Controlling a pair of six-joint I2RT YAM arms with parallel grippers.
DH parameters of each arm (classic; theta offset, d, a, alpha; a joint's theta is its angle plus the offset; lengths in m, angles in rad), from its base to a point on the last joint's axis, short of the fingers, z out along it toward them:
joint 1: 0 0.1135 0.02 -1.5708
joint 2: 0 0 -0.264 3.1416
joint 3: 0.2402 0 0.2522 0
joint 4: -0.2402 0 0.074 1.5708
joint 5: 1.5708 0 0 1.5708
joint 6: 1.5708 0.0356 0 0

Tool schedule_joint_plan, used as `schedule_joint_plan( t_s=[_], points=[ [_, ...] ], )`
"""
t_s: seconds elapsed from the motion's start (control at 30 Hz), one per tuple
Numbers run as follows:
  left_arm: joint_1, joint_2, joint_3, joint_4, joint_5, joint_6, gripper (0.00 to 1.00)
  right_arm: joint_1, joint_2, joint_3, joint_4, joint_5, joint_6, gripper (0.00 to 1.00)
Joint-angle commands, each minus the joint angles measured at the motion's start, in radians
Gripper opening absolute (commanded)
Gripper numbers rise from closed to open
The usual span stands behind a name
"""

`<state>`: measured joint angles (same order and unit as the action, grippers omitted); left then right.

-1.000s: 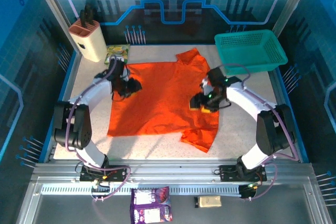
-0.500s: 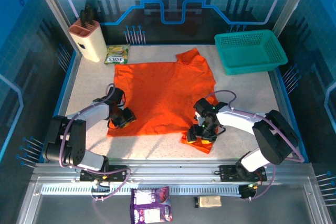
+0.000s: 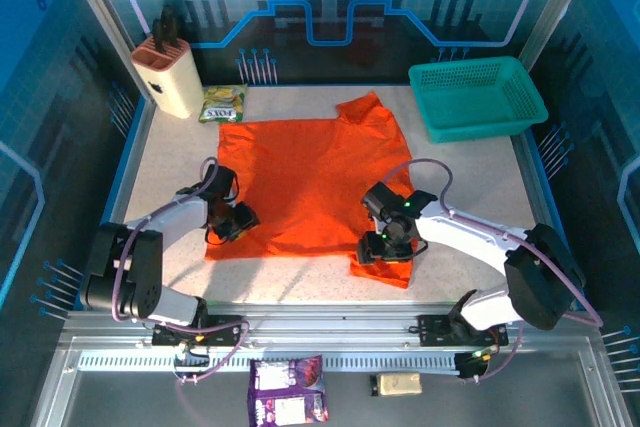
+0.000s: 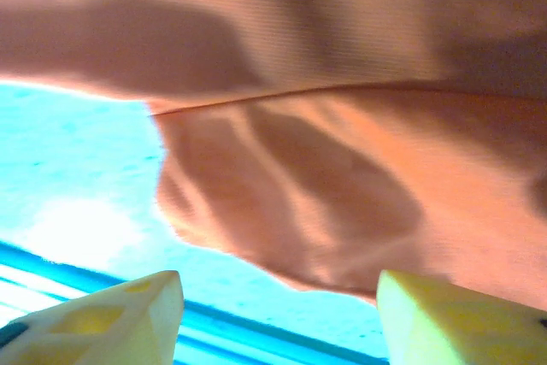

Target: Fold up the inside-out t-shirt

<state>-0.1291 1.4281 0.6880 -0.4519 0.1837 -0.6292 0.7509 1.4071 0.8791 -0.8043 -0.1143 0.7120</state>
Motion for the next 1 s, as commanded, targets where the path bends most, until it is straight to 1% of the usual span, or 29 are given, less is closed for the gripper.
schedule_joint_plan(
  t_s=[0.0,0.13,0.3,0.47,0.53,0.67,0.73,0.8,0.97],
  points=[
    [0.002,-0.05,-0.002,-0.037,-0.007,-0.016,0.37,0.076,0.045,0.064,-0.021,-0.042,0.003,0.58],
    [0.002,-0.078,-0.001,-0.058,-0.018,-0.017,0.37,0.143,0.14,0.11,0.036,-0.08,0.01,0.51],
    [0.002,-0.129,-0.012,-0.084,-0.044,-0.021,0.38,0.172,0.237,0.097,0.106,-0.066,0.031,0.51],
    [0.002,-0.149,-0.016,-0.101,-0.034,-0.033,0.38,0.18,0.289,0.026,0.191,-0.156,0.048,0.51],
    [0.002,-0.162,-0.016,-0.111,-0.036,-0.038,0.38,0.181,0.274,0.009,0.2,-0.187,0.059,0.52],
    [0.0,-0.187,-0.019,-0.128,-0.046,-0.051,0.39,0.164,0.208,0.023,0.167,-0.195,0.064,0.56],
    [0.001,-0.195,-0.024,-0.126,-0.041,-0.059,0.39,0.134,0.157,0.027,0.147,-0.171,0.073,0.58],
    [0.001,-0.196,-0.025,-0.123,-0.035,-0.065,0.39,0.094,0.102,0.011,0.13,-0.145,0.088,0.58],
    [0.0,-0.202,-0.024,-0.125,-0.036,-0.067,0.39,-0.01,-0.06,-0.087,0.013,-0.083,0.101,0.53]
  ],
)
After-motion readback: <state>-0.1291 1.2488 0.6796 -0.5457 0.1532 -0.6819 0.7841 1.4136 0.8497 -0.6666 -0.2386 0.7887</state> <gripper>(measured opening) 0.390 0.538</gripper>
